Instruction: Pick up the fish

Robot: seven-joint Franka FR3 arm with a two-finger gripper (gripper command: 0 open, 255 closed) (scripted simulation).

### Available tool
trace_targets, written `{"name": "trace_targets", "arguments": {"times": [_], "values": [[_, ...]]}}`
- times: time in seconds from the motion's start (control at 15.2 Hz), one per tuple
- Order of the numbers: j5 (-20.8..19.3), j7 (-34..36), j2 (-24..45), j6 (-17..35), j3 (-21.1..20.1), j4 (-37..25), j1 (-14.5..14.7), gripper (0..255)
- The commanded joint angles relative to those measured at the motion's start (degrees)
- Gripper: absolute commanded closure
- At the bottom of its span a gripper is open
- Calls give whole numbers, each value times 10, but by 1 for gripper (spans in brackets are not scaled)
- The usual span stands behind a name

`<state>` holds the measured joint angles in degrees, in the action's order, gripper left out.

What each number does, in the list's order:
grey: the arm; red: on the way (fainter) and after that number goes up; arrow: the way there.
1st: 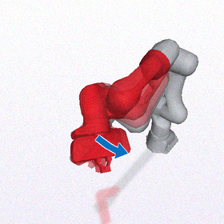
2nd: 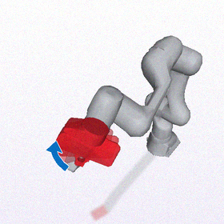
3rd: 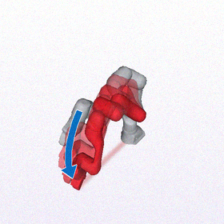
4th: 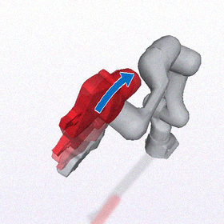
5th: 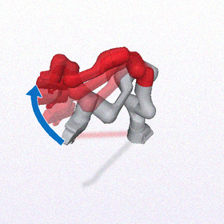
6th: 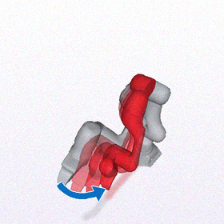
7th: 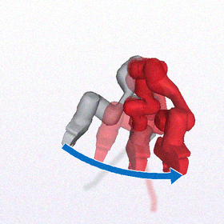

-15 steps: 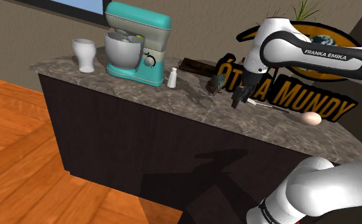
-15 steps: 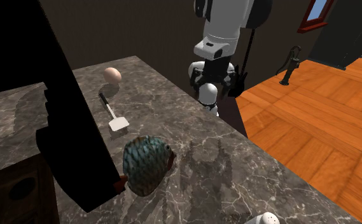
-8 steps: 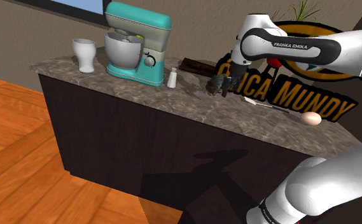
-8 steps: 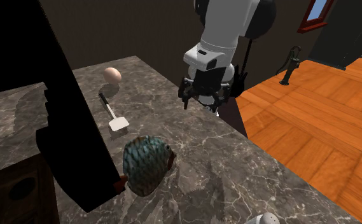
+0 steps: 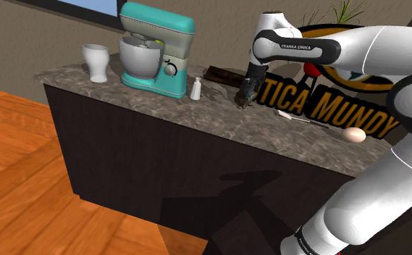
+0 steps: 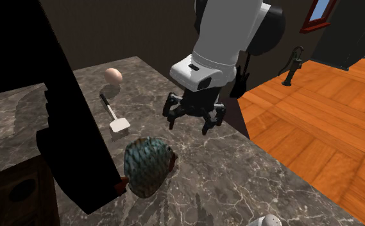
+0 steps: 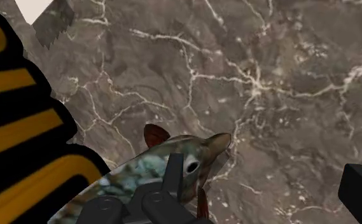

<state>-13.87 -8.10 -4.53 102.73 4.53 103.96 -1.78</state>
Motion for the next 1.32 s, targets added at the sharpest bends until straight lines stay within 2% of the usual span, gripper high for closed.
{"name": "trace_targets", "arguments": {"times": [0.0,0.26,0.86,0.92,1.25], "values": [[-9,-3,46,-4,1,-56,-1,0],[-24,-13,129,-17,5,-165,-5,0],[-29,3,125,40,5,-101,-6,0],[-29,3,125,40,5,-101,-5,255],[-29,4,124,40,5,-100,-5,255]]}}
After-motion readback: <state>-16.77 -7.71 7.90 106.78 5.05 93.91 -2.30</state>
